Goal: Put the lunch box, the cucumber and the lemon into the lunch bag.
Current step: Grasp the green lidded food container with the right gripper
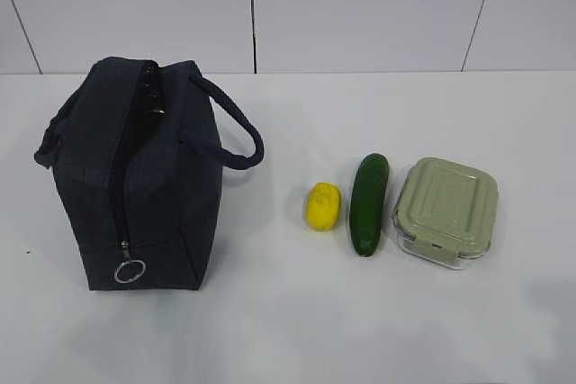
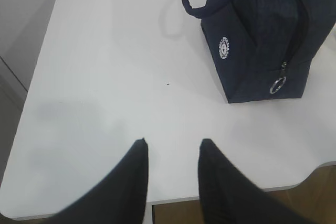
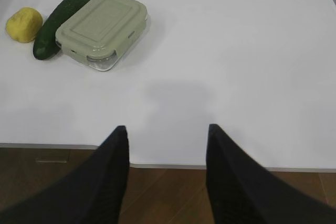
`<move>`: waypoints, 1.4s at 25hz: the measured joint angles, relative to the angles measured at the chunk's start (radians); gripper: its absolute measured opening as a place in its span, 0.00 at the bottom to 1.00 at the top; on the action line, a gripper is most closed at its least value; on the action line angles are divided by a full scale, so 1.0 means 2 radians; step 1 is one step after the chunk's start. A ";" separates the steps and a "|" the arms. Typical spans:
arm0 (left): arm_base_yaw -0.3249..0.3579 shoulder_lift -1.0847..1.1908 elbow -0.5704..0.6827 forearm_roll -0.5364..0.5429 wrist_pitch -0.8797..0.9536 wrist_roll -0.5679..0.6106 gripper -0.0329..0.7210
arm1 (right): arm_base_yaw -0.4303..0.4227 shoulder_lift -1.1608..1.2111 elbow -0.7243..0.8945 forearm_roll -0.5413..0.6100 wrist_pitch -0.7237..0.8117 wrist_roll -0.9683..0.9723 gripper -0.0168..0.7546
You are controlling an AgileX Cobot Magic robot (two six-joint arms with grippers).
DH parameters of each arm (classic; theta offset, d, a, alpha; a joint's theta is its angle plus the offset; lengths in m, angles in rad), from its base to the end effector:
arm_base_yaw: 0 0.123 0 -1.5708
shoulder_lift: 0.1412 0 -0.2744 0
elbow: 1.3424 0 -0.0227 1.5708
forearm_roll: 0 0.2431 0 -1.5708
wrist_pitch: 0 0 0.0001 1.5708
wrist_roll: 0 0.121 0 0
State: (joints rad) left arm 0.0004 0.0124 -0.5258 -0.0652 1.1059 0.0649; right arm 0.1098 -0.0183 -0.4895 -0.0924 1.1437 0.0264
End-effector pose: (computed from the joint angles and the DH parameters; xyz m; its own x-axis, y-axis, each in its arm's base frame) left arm 0.0223 -0.0070 0.2626 -0.4812 0.0354 -0.8759 0.0678 0.9977 0.0031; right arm 0.0202 -0.0080 0.2489 -0.5166 -0.0689 -0.8535 -0.0441 0.9976 -0.0539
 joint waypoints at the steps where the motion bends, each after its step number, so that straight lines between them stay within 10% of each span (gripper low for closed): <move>1: 0.000 0.000 0.000 0.000 0.000 0.000 0.36 | 0.000 0.000 0.000 0.000 0.000 0.000 0.49; 35: 0.000 0.000 0.000 0.000 0.000 0.000 0.36 | 0.000 0.068 -0.008 0.022 -0.008 0.035 0.49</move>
State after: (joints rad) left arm 0.0004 0.0124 -0.5258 -0.0652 1.1059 0.0649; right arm 0.1098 0.1181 -0.5051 -0.0489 1.1268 0.0961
